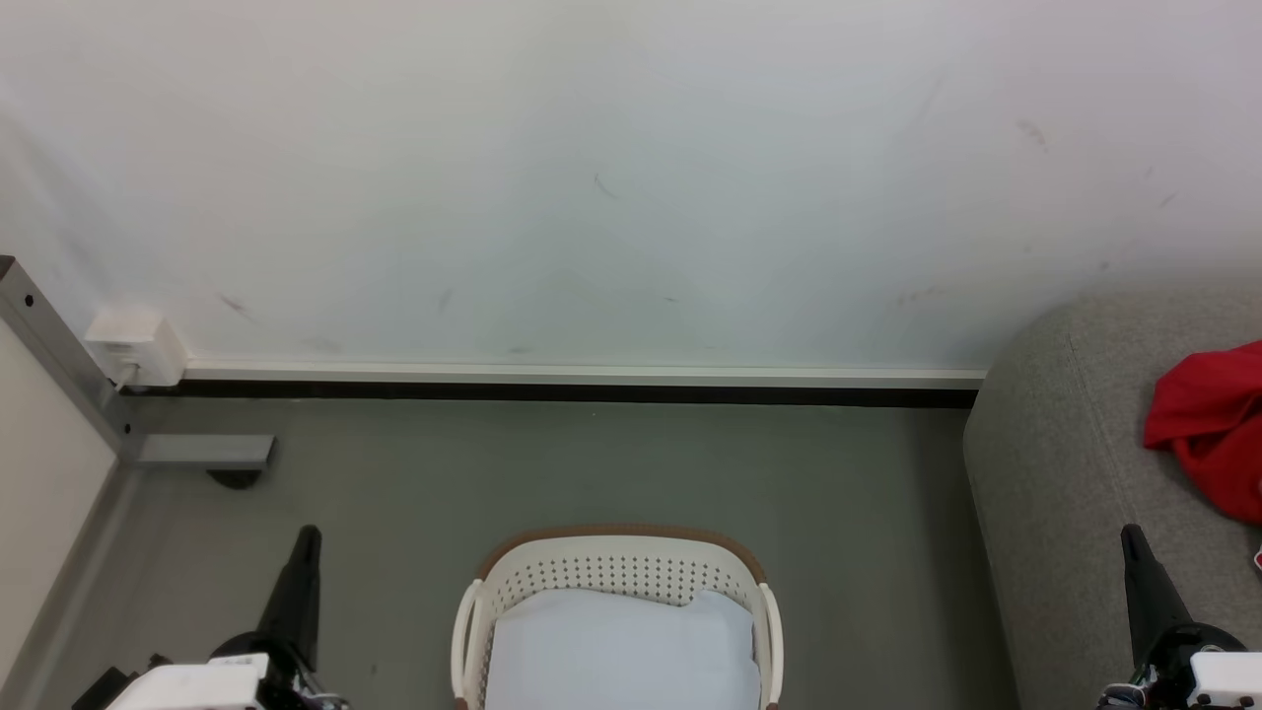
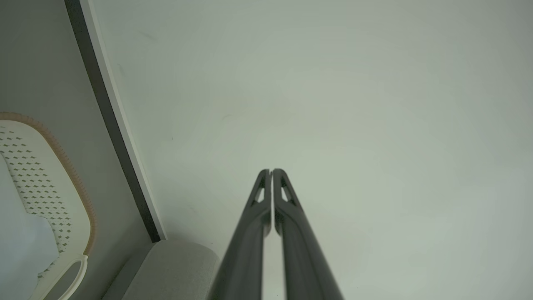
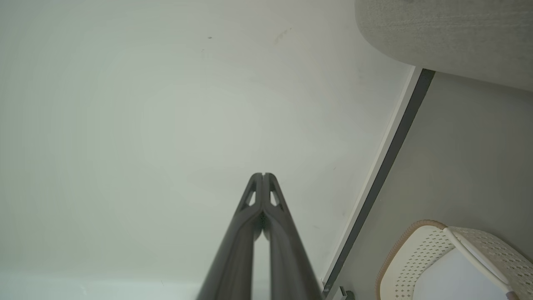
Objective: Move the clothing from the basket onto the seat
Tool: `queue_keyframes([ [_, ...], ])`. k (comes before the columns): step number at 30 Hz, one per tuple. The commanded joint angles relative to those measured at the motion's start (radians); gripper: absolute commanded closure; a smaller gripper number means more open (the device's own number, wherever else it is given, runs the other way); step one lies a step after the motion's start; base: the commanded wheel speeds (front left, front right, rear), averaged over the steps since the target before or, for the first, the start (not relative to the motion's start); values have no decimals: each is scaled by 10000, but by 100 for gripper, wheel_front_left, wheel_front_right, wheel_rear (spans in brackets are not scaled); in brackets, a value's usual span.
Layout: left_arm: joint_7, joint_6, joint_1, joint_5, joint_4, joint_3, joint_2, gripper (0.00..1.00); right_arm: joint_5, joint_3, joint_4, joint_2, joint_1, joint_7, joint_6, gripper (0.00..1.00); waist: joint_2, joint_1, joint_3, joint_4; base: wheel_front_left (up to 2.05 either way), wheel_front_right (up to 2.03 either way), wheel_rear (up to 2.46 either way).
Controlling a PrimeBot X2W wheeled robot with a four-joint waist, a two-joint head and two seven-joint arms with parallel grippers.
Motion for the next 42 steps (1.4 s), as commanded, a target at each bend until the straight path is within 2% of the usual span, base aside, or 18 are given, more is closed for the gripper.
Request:
queue_keyframes([
  [1,37,-60,-65,-140,-37,10,67,100,-23,-46,-54,5,-93,35,-21,100,0,0,0,0,0,0,0],
  [42,37,-52,-65,-141,-38,14,67,100,-26,-46,-52,7,-93,37,-21,100,0,0,0,0,0,0,0],
])
